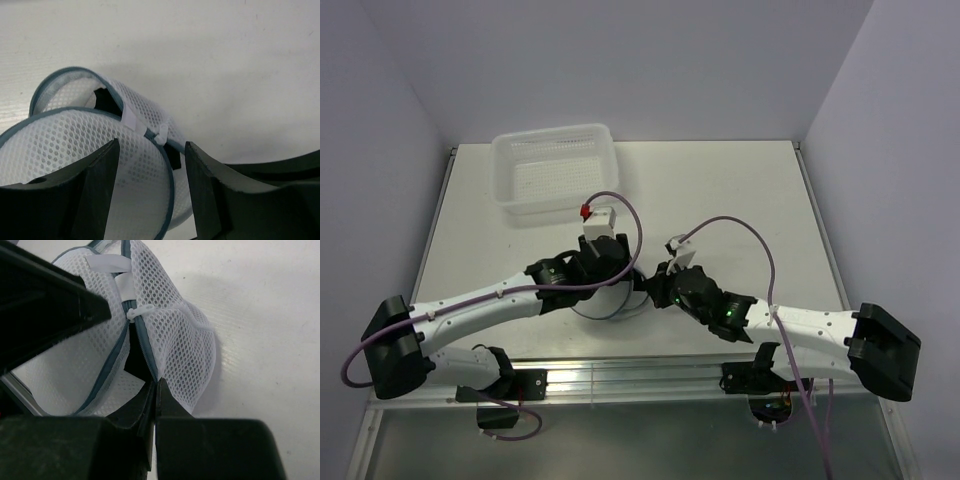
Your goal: Place the bra in the laundry bag and zip it closed
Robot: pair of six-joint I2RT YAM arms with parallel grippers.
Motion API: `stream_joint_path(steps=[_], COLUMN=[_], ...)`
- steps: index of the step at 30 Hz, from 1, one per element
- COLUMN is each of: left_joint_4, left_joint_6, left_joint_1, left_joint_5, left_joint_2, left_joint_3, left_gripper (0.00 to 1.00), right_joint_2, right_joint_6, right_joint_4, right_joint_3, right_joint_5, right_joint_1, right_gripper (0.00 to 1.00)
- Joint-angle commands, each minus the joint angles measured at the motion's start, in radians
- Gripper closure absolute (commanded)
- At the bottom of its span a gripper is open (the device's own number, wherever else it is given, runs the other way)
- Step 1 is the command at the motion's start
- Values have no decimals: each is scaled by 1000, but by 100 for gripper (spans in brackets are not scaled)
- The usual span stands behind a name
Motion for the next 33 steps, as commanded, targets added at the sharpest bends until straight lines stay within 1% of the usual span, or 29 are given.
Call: stream_joint_path(steps=[1, 4, 5, 7, 10, 11, 13, 15, 16, 17, 19, 21, 22, 24, 25, 27, 29, 30, 33], left_joint_4=[112, 138, 155, 180, 148, 125, 100, 57, 34, -16, -29, -43, -41, -3, 26, 103, 141, 170, 198], left_joint_6=[-21, -16, -15, -6, -7, -9, -18, -13, -16, -30, -32, -44, -50, -62, -64, -62, -55, -52, -41], left_joint_1=[21, 38, 49, 49, 48, 43, 37, 34, 28, 25, 14, 9, 8, 8, 9, 9, 9, 9, 9], left_joint_5=[-53, -41, -6, 13, 45, 44, -1, -54, -70, -79, -73, -47, -50, -73, -96, -104, -113, -117, -121], left_joint_2=[-18, 30, 38, 60, 76, 68, 25, -1, -1, 4, 25, 57, 71, 91, 91, 84, 76, 61, 21], left_joint_3=[-7, -3, -6, -8, 5, 0, -20, -23, -15, -5, 9, 15, 15, -9, -23, -52, -63, -67, -84], left_gripper=[39, 37, 38, 39, 45, 52, 56, 52, 47, 45, 39, 39, 40, 48, 67, 73, 95, 100, 100], right_joint_2=[-39, -47, -47, -45, -45, -42, -39, -36, -35, -35, -42, -55, -58, -65, -70, -73, -82, -87, -91], right_joint_6=[5, -4, -4, -1, 1, 2, 4, 4, 4, 2, 7, 10, 11, 16, 16, 13, 16, 19, 27], right_joint_4=[59, 72, 79, 80, 97, 96, 99, 108, 109, 108, 111, 129, 135, 149, 155, 154, 148, 139, 119], right_joint_3=[-17, -28, -31, -37, -48, -46, -45, -49, -49, -49, -54, -69, -74, -88, -95, -98, -103, -106, -115], right_joint_5=[18, 14, 12, 20, 27, 29, 34, 37, 37, 38, 46, 46, 47, 46, 35, 24, 27, 26, 21], right_joint_1=[8, 10, 10, 10, 11, 10, 10, 10, 11, 10, 10, 11, 11, 11, 13, 13, 22, 22, 24], right_gripper=[100, 100, 100, 100, 100, 100, 100, 100, 100, 100, 100, 100, 100, 100, 100, 100, 100, 100, 100])
